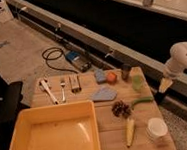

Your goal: Stack cups into tray

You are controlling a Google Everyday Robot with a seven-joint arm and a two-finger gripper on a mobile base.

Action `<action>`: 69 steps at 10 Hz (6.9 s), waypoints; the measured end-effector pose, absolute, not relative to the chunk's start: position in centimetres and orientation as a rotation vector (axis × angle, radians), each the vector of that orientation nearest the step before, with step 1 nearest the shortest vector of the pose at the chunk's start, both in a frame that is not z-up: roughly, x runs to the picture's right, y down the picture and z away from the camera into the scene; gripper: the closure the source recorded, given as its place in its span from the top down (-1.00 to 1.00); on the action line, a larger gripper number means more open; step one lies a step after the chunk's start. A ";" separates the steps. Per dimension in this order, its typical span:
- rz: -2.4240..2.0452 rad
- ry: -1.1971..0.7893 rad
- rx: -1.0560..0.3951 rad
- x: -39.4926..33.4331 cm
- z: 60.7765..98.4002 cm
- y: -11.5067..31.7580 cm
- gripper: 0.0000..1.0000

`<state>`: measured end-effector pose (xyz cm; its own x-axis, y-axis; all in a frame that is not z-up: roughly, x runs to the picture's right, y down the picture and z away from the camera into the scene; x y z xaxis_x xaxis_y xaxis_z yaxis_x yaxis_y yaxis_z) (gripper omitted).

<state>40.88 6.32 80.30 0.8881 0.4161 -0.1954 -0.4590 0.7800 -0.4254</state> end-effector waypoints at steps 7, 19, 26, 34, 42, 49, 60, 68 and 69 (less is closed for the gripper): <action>0.474 0.092 -0.483 40.9 80.3 6.3 0.60; 0.332 0.037 -0.448 35.1 80.8 4.3 0.60; 0.192 -0.111 -0.570 28.7 80.9 7.3 0.60; 0.168 -0.118 -0.652 27.9 85.0 7.3 0.60; 0.202 -0.094 -0.719 28.9 87.7 8.9 0.49; 0.250 -0.108 -0.727 29.5 90.1 8.7 -0.86; 0.327 -0.256 -0.389 28.7 79.9 -1.7 -1.00; 0.228 -0.212 -0.331 21.7 85.6 -5.8 -1.00; 0.222 -0.202 -0.335 21.5 86.3 -5.7 -1.00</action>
<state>21.50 -5.73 86.34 0.9556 0.2484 0.1587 -0.1817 0.9204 -0.3462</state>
